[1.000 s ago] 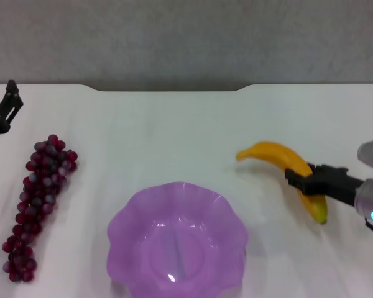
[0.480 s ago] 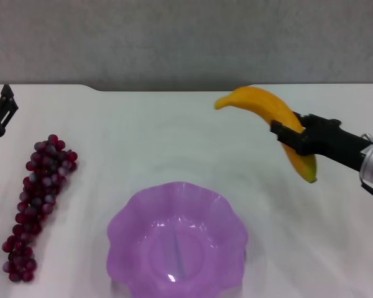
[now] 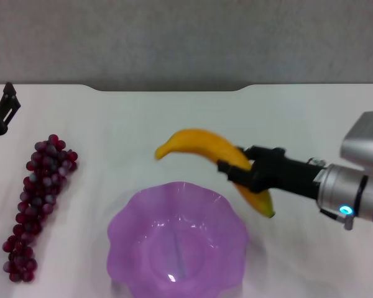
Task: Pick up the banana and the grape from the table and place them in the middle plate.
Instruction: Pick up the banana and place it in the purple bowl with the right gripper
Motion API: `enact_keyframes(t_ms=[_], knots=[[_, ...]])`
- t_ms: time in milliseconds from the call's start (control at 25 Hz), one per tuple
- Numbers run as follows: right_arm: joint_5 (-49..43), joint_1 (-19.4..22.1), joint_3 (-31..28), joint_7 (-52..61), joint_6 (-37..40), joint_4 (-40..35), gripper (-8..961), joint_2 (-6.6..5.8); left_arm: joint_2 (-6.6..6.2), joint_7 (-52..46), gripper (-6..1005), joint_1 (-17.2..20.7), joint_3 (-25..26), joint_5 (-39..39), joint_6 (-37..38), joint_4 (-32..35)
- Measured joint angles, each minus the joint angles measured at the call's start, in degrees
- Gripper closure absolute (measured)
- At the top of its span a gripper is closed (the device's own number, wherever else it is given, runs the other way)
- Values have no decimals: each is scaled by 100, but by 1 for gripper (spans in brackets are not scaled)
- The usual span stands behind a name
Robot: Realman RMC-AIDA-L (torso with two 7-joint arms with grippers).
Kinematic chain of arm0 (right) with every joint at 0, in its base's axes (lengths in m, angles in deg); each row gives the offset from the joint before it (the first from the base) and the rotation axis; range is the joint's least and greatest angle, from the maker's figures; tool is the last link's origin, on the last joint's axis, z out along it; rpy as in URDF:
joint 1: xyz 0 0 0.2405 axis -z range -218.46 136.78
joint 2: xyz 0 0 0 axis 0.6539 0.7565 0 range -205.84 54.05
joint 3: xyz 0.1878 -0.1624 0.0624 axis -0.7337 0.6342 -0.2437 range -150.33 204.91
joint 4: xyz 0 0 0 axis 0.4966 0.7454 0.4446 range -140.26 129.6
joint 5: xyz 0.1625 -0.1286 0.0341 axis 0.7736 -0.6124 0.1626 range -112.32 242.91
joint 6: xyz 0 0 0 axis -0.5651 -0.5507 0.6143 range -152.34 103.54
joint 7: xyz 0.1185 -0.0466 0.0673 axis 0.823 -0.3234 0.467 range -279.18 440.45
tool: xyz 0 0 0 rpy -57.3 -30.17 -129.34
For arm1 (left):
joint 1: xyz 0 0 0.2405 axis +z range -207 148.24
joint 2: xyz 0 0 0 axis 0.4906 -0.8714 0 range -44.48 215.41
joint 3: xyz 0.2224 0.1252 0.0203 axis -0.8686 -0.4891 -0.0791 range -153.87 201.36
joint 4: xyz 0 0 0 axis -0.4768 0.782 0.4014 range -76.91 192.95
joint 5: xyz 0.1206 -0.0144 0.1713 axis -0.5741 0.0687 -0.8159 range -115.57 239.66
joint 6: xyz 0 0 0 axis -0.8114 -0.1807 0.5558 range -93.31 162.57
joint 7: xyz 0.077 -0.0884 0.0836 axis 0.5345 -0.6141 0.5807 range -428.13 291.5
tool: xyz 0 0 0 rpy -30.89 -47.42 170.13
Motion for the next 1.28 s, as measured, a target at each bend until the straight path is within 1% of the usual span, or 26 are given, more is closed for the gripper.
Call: enact_keyframes(t_ms=[160, 400, 600, 920, 1280], knots=[[-130, -166, 194, -33, -93, 324, 434, 2, 2, 0, 106, -19, -13, 0, -3, -2], [-702, -387, 214, 88, -514, 723, 434, -13, 2, 0, 107, -33, -35, 0, 1, -9], [-1359, -557, 218, 688, -555, 666, 434, -27, 2, 0, 106, -33, -37, 0, 5, -31], [-2220, -881, 221, 1201, -563, 568, 422, -25, 2, 0, 107, -33, -37, 0, 26, -54], [-2530, -955, 223, 1238, -522, 479, 403, -24, 2, 0, 106, -33, -37, 0, 37, -63]])
